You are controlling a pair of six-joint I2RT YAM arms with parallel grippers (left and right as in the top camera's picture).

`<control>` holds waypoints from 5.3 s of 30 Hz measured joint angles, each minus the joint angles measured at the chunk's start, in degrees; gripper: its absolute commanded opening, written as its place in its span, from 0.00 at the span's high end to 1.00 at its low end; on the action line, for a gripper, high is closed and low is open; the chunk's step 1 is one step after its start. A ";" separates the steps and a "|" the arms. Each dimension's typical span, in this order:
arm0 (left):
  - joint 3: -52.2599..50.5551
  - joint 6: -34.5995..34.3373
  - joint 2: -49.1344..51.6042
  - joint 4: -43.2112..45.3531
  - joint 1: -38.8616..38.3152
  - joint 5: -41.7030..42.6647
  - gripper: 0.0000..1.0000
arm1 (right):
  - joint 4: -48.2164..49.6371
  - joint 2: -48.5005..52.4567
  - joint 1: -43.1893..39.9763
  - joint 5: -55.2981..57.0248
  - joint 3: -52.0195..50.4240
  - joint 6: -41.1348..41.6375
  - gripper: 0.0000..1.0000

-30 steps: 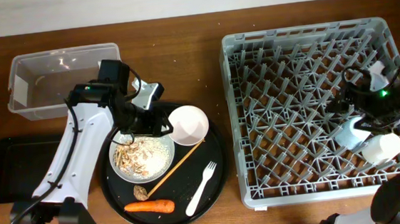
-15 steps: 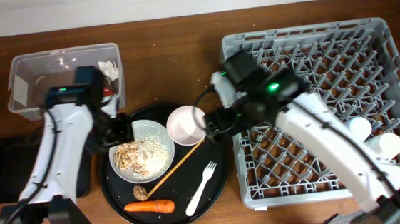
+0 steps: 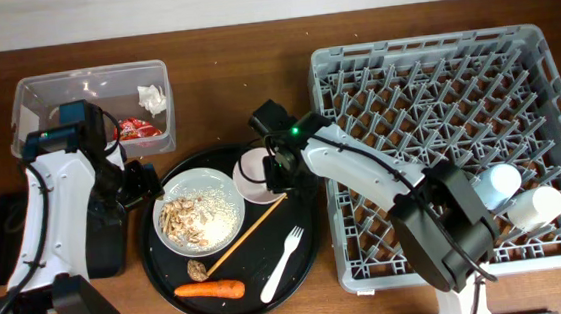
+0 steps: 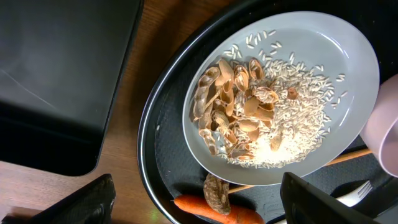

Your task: Sort waste into correct bins and load items into the dishwasher rack

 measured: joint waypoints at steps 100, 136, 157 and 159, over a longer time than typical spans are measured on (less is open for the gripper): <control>0.00 -1.70 0.00 1.27 -0.98 0.66 0.15 | -15.93 -7.48 -45.99 32.02 14.19 -7.91 0.68; 0.00 -1.73 0.00 1.25 -0.98 0.68 0.14 | -32.94 -19.15 -36.13 0.48 -14.95 -25.92 0.60; 0.00 -1.73 0.00 -0.17 -1.14 1.18 0.15 | -31.30 -42.03 -31.43 -2.14 -8.79 -26.86 0.33; 0.00 -1.86 0.00 0.13 -2.78 2.64 0.15 | -31.26 -42.34 -31.43 -2.71 -8.79 -27.06 0.33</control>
